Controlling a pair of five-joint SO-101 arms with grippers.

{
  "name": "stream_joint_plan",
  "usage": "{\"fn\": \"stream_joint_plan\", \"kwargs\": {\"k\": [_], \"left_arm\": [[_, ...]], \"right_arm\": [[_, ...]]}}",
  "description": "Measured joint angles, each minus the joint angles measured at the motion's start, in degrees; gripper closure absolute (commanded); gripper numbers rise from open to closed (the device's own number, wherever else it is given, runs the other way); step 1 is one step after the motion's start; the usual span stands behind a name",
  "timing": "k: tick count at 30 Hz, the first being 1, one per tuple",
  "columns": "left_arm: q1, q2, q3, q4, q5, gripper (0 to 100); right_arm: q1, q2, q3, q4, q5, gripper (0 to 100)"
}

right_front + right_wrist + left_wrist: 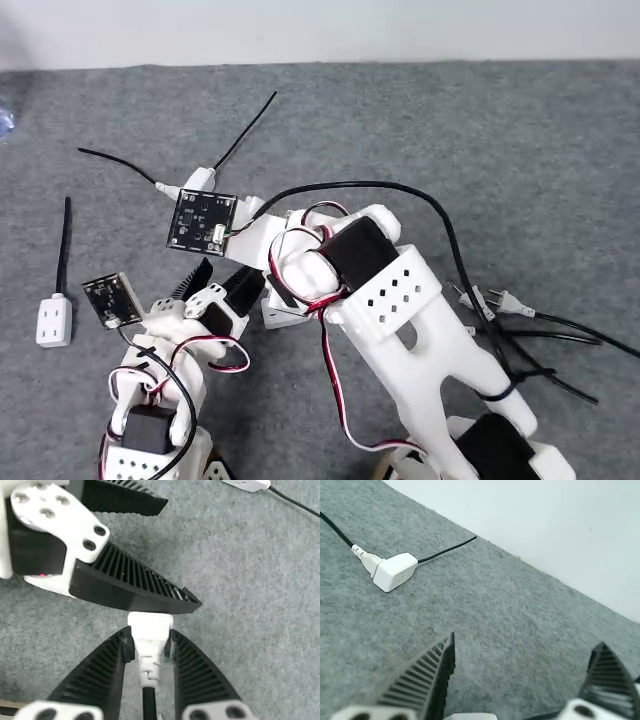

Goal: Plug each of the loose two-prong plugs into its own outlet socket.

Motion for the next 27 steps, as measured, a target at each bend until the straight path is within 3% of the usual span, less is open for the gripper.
{"fn": "stream_joint_plan", "kwargs": {"k": [24,27], "left_arm": [[-0.18,0.00,-0.35,-0.35,0.09,60],[-3.60,0.00,-0.09,-0.09,-0.09,60]], "right_arm": [[0.00,0.09,-5.10,-0.09,-1.67,99.1],[-0.35,0.09,-2.46,-1.93,-0.18,99.1]]}}
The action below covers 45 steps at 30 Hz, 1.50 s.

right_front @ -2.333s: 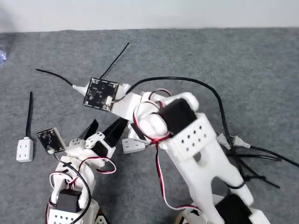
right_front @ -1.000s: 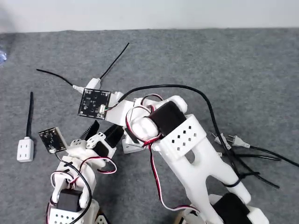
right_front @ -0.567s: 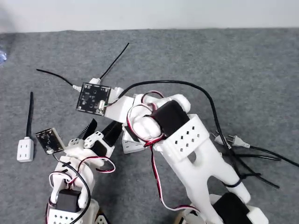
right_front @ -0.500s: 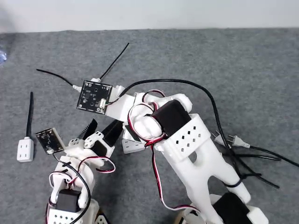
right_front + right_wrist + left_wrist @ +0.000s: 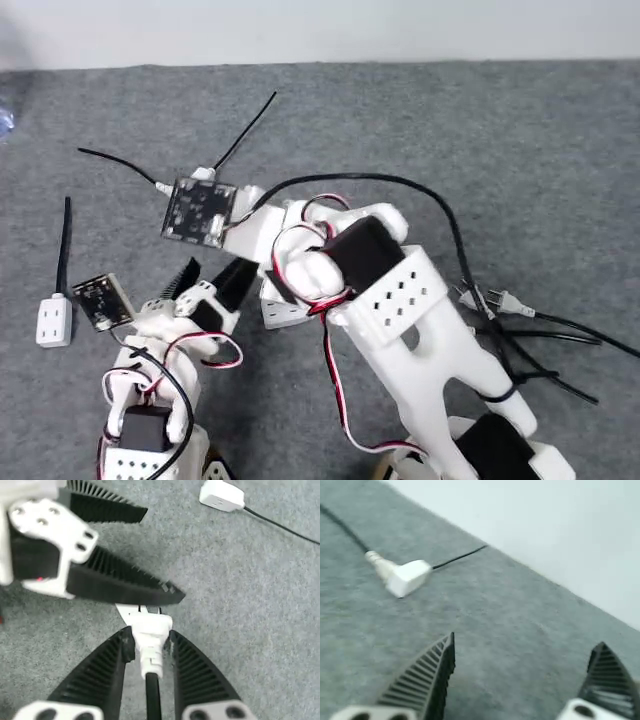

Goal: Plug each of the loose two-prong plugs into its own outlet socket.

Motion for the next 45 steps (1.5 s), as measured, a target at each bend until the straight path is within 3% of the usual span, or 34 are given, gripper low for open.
{"fn": "stream_joint_plan", "kwargs": {"k": [7,10,14,18,23,31,45], "left_arm": [[-21.27,0.00,0.79,1.93,-0.44,60],[-29.89,0.00,0.70,7.30,-6.33,60],[-35.60,0.00,0.70,14.68,-16.53,60],[-37.89,0.00,0.70,19.25,-24.35,60],[-38.15,0.00,0.70,19.52,-26.11,60],[-38.15,0.00,0.70,19.52,-29.98,60],[-38.15,0.00,0.70,19.87,-29.98,60]], "right_arm": [[0.00,3.60,2.99,-1.58,9.14,99.1],[0.00,8.62,2.99,-1.58,14.59,99.1],[0.00,18.11,1.49,-1.58,19.69,99.1],[0.00,28.84,-4.22,-1.14,23.30,99.1],[1.32,38.51,-11.34,-0.44,25.67,99.1],[1.76,40.44,-13.01,-0.35,27.34,99.1],[1.76,40.35,-8.79,-4.48,27.34,99.1]]}}
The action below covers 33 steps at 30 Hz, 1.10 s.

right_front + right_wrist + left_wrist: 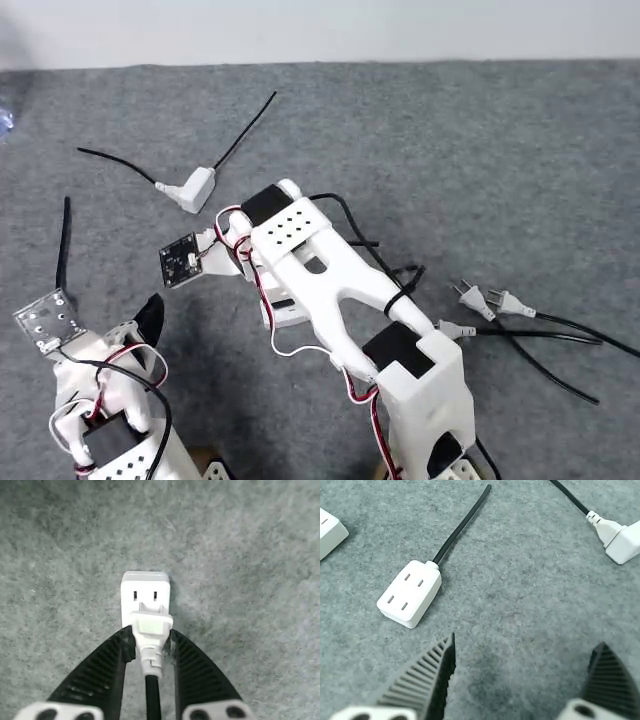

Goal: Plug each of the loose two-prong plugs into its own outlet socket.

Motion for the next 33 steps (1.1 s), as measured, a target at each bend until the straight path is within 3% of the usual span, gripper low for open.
{"fn": "stream_joint_plan", "kwargs": {"k": [33], "left_arm": [[0.00,0.00,0.00,0.00,0.00,60]], "right_arm": [[-1.85,3.25,-0.18,2.29,0.18,99.1]]}}
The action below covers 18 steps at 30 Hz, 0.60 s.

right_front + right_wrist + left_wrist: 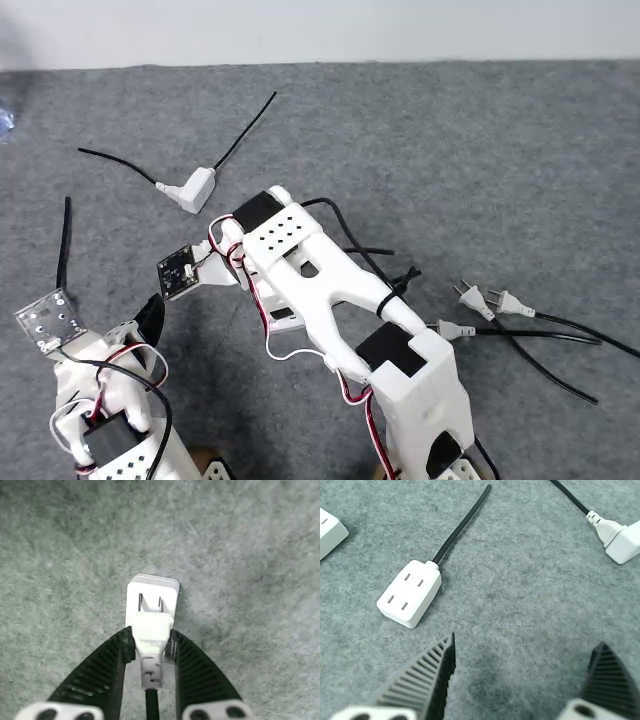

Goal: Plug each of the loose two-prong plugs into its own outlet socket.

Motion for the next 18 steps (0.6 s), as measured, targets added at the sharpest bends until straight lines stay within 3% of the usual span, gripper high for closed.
{"fn": "stream_joint_plan", "kwargs": {"k": [12,18], "left_arm": [[0.00,0.00,0.00,0.00,0.00,60],[0.00,0.00,0.00,0.00,0.00,60]], "right_arm": [[-2.11,0.88,0.79,-0.18,-0.26,99.1],[4.75,-2.73,0.79,-4.48,-2.46,99.1]]}}
